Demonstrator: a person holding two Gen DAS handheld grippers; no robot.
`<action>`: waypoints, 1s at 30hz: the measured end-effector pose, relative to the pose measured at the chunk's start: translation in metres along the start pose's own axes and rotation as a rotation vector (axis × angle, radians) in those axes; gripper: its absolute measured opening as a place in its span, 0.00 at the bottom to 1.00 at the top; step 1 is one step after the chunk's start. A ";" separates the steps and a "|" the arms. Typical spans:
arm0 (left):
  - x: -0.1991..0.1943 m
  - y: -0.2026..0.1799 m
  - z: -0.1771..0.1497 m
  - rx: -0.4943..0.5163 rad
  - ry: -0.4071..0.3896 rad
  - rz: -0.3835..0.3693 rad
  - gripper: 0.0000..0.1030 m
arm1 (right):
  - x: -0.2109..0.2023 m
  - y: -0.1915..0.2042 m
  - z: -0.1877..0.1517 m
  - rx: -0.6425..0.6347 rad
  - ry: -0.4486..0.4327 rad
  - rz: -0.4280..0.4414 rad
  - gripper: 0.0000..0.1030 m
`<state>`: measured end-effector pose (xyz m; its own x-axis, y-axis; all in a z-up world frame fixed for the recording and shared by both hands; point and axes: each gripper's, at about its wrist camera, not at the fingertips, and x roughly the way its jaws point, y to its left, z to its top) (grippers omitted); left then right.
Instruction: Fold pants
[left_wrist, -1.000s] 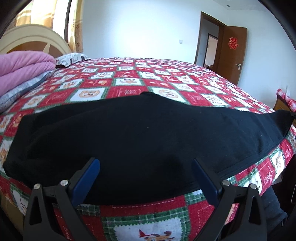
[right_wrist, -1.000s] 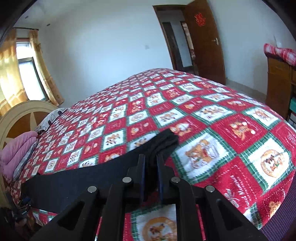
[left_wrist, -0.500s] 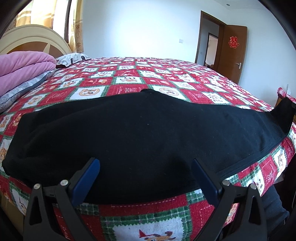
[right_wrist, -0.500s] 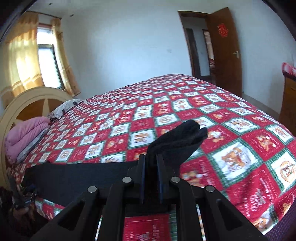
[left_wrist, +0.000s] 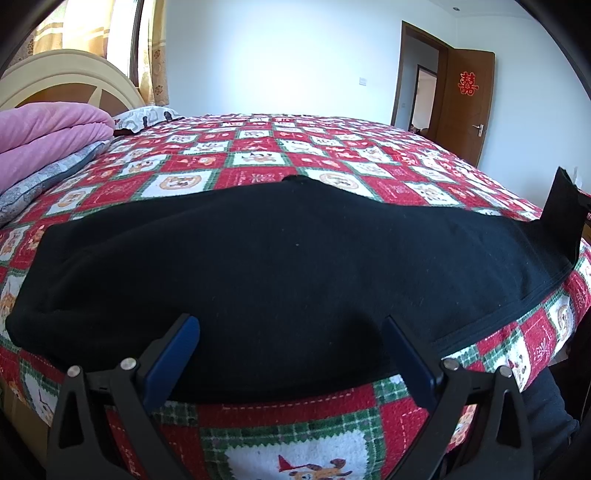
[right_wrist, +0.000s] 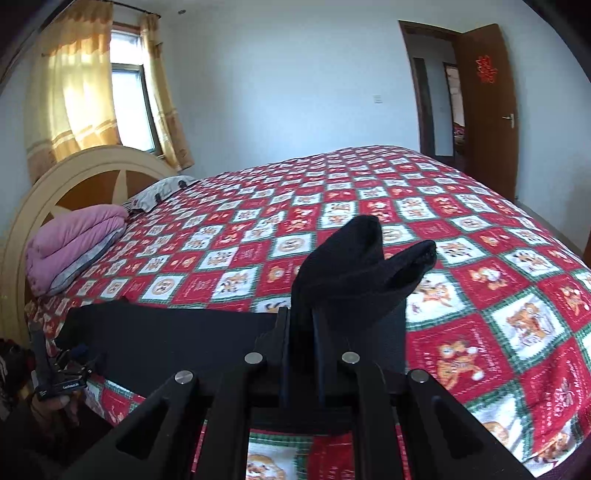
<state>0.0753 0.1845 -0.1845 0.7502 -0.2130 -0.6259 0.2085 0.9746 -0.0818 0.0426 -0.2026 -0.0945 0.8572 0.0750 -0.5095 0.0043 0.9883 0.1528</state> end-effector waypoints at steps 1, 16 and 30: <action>0.000 0.000 0.000 -0.001 -0.001 0.000 0.98 | 0.002 0.004 0.000 -0.007 0.002 0.007 0.11; 0.000 0.001 -0.001 -0.006 -0.001 0.002 0.98 | 0.036 0.079 0.005 -0.128 0.053 0.079 0.11; 0.000 0.000 -0.001 -0.007 0.000 0.003 0.98 | 0.067 0.135 -0.009 -0.188 0.105 0.130 0.11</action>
<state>0.0749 0.1846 -0.1852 0.7511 -0.2102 -0.6259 0.2021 0.9757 -0.0852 0.0955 -0.0631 -0.1157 0.7860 0.2068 -0.5826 -0.2067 0.9761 0.0675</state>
